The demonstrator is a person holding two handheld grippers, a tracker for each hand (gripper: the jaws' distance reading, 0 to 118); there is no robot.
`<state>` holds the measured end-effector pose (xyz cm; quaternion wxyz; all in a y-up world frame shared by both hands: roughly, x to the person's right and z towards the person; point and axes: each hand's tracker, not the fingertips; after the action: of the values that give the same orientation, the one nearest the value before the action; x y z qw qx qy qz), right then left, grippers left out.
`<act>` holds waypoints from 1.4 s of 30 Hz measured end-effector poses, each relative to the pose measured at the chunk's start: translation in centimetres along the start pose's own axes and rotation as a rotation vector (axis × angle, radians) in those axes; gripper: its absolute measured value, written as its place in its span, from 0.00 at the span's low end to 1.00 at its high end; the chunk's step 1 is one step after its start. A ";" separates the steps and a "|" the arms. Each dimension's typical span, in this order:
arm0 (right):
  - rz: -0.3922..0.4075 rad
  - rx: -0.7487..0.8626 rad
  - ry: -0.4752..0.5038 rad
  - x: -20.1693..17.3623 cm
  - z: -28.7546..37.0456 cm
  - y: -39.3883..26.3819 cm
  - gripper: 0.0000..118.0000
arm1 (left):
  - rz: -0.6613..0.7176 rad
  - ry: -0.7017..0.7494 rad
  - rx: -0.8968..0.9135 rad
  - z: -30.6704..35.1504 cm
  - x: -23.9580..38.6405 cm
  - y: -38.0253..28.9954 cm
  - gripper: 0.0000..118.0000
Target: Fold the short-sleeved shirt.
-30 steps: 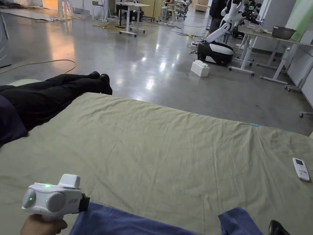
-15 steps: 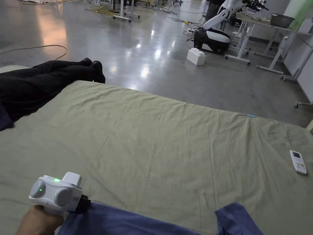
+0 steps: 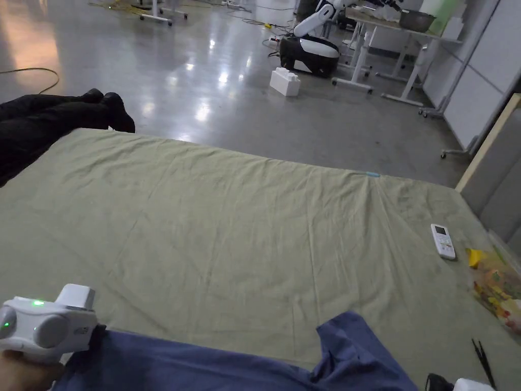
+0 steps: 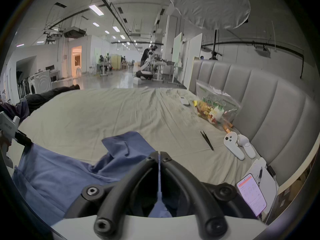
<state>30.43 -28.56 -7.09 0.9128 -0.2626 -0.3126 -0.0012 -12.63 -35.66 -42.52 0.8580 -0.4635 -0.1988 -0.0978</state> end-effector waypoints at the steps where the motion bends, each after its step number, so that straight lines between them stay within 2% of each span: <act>1: -0.012 -0.052 0.018 0.7 -1.2 0.5 0.20 | 0.003 -0.009 0.014 0.5 -0.1 -0.2 0.03; 2: -0.043 -0.159 0.030 1.1 -2.5 0.7 0.20 | 0.003 -0.007 0.022 0.7 -0.1 -0.3 0.03; 3: -0.003 -0.157 0.033 1.5 -3.7 1.5 0.35 | 0.005 -0.002 0.024 1.0 -0.2 -0.4 0.03; 4: -0.039 -0.193 0.068 1.8 -5.0 1.5 0.51 | 0.008 -0.005 0.031 1.4 -0.2 -0.5 0.03; 5: -0.039 -0.224 0.082 2.1 -6.4 1.7 0.59 | 0.012 -0.009 0.044 2.0 -0.2 -0.7 0.03; 6: -0.045 -0.251 0.089 2.3 -7.7 1.9 0.60 | 0.014 -0.009 0.051 2.4 -0.1 -0.8 0.03; 9: 0.018 -0.391 0.082 2.0 -11.6 2.3 0.59 | 0.008 -0.010 0.088 3.7 0.2 -1.2 0.03; 11: -0.030 -0.462 0.149 1.8 -13.5 1.9 0.60 | 0.000 -0.004 0.093 4.2 0.4 -1.5 0.03; 12: -0.029 -0.484 0.138 1.7 -14.4 1.7 0.62 | -0.003 -0.002 0.099 4.4 0.4 -1.6 0.03; 14: 0.023 -0.548 0.135 1.5 -16.4 0.8 0.64 | -0.007 -0.002 0.101 4.7 0.6 -1.9 0.03; 18: 0.052 -0.582 0.153 0.7 -17.9 -0.3 0.64 | -0.006 0.001 0.100 4.9 0.7 -2.4 0.03; 20: 0.044 -0.587 0.139 0.7 -17.8 0.2 0.58 | -0.004 0.004 0.096 4.9 0.8 -2.6 0.03; 21: 0.045 -0.586 0.134 0.7 -17.6 0.3 0.49 | -0.005 0.006 0.096 4.9 0.8 -2.7 0.03; 22: 0.047 -0.577 0.132 0.7 -17.5 0.4 0.31 | -0.010 0.008 0.095 5.0 0.9 -2.8 0.03; 23: 0.052 -0.567 0.128 0.7 -17.4 0.4 0.08 | -0.014 0.013 0.095 5.1 1.0 -2.9 0.03; 24: 0.058 -0.553 0.122 0.6 -17.3 0.5 0.01 | -0.016 0.017 0.097 5.1 1.1 -3.0 0.03; 28: 0.066 -0.546 0.142 0.4 -16.6 0.3 0.01 | -0.004 0.011 0.104 5.5 1.1 -3.3 0.03; 31: 0.013 -0.514 0.157 1.0 -15.0 0.6 0.01 | 0.000 0.007 0.117 6.0 0.9 -3.5 0.03; 32: -0.015 -0.481 0.163 1.3 -14.2 0.8 0.01 | 0.004 0.004 0.123 6.3 0.8 -3.5 0.03; 38: -0.052 -0.381 0.198 3.2 -8.2 2.3 0.01 | 0.013 -0.018 0.180 9.0 0.1 -3.9 0.03; 42: -0.041 -0.306 0.205 4.2 -3.9 3.4 0.01 | 0.023 -0.033 0.224 11.3 -0.6 -4.4 0.03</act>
<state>36.59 -26.76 -8.90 0.8892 -0.3903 -0.2194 -0.0941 -17.57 -28.65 -33.86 0.9021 -0.3684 -0.2172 -0.0577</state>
